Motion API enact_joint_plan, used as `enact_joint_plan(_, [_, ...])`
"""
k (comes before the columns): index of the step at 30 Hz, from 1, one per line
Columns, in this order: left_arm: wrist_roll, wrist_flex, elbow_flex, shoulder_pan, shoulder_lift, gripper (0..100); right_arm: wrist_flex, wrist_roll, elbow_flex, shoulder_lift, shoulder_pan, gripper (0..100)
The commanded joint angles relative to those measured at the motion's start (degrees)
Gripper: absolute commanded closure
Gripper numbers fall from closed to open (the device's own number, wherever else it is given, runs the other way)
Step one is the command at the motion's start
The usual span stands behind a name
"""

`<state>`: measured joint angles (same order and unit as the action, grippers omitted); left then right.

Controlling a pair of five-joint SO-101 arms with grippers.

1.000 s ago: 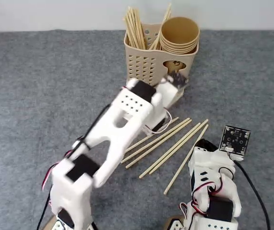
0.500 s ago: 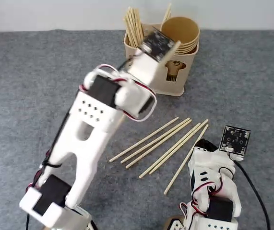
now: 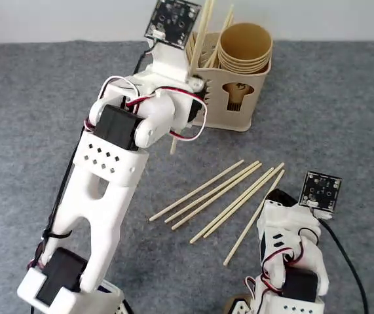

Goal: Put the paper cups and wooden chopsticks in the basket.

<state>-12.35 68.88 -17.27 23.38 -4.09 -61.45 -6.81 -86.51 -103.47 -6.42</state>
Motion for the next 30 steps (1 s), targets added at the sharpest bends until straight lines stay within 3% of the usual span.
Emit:
enact_joint_plan(1, [-3.69, -5.80, -2.95, -1.58, -3.16, 99, 1.19, 0.18, 0.44, -0.48, 0.48, 99.0])
enact_joint_plan(9, [-9.85, -19.96, -2.68, -6.42, -2.64, 99, 1.19, 0.18, 0.44, -0.48, 0.48, 99.0])
enact_joint_plan(17, [-15.82, -27.87, -1.98, -6.95, -2.46, 99, 1.19, 0.18, 0.44, -0.48, 0.48, 99.0])
enact_joint_plan(30, [-16.26, -56.53, 12.35, -7.74, 3.96, 99, 1.19, 0.18, 0.35, -0.48, 0.48, 99.0])
